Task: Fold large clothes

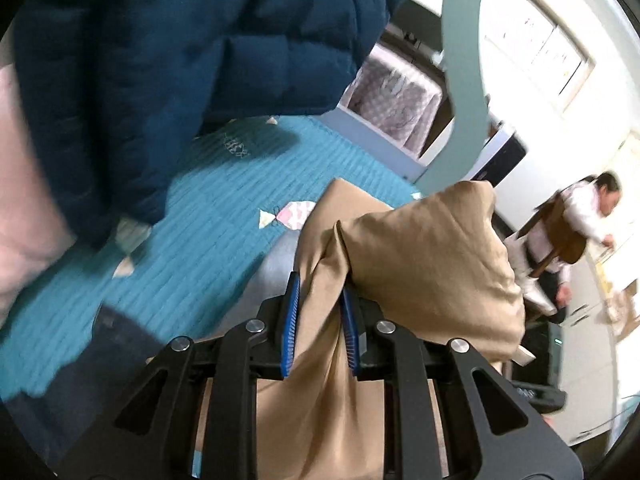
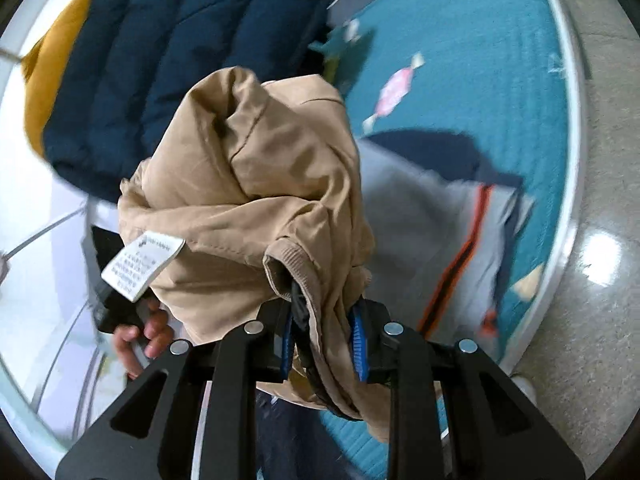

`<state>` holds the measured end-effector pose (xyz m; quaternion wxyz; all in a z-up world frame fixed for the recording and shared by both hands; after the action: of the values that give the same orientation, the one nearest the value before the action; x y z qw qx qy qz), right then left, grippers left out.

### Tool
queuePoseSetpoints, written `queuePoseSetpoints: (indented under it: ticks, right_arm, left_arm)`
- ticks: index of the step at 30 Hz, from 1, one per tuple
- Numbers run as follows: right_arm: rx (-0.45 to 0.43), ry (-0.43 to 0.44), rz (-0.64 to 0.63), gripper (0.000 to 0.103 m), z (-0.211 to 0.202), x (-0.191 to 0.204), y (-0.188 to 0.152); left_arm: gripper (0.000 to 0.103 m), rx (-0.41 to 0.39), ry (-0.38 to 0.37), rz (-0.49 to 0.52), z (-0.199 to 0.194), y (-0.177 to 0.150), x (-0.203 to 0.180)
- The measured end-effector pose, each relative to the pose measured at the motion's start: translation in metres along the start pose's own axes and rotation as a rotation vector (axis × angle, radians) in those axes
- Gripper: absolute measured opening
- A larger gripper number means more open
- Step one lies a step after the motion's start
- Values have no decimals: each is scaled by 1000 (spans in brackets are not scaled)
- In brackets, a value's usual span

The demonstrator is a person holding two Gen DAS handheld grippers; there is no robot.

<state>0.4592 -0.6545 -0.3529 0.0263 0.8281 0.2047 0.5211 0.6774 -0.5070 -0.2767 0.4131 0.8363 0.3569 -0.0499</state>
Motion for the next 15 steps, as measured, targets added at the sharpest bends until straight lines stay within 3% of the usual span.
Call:
queuePoseSetpoints:
  ticks: [4,7,8,10,11,15]
  right_arm:
    - [-28,-100,-22,22,16,-30,12]
    - [-57,-192,-62,24,32,-52,22]
    - [-53,-203,-67,25,38,-57,23]
    - [-28,-227,-96,38,46,-63,22]
    - [-16,-243,-118,40,49,-66,22]
    - [-48,-263,-137,53,43,-71,28]
  left_arm:
    - [17,14,93,-22,62,0,21]
    - [18,2,159,-57,75,-8,45]
    - [27,-20,133,-98,73,-8,51]
    - [36,-84,120,-136,57,-7,60]
    - [39,-131,101,-144,45,-5,62]
    - [40,-185,99,-90,14,-14,61]
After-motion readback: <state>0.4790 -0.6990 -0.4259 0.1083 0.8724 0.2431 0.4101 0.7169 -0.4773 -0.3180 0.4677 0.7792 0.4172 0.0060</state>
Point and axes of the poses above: each gripper's, at about its wrist camera, not at the fingertips, and z roughly the way its jaws point, x to its left, y to its top, the point moved 10 cm from there along z, roughly the way its jaws point, and after that the axes turned 7 degrees about -x, right-handed, at the moved point
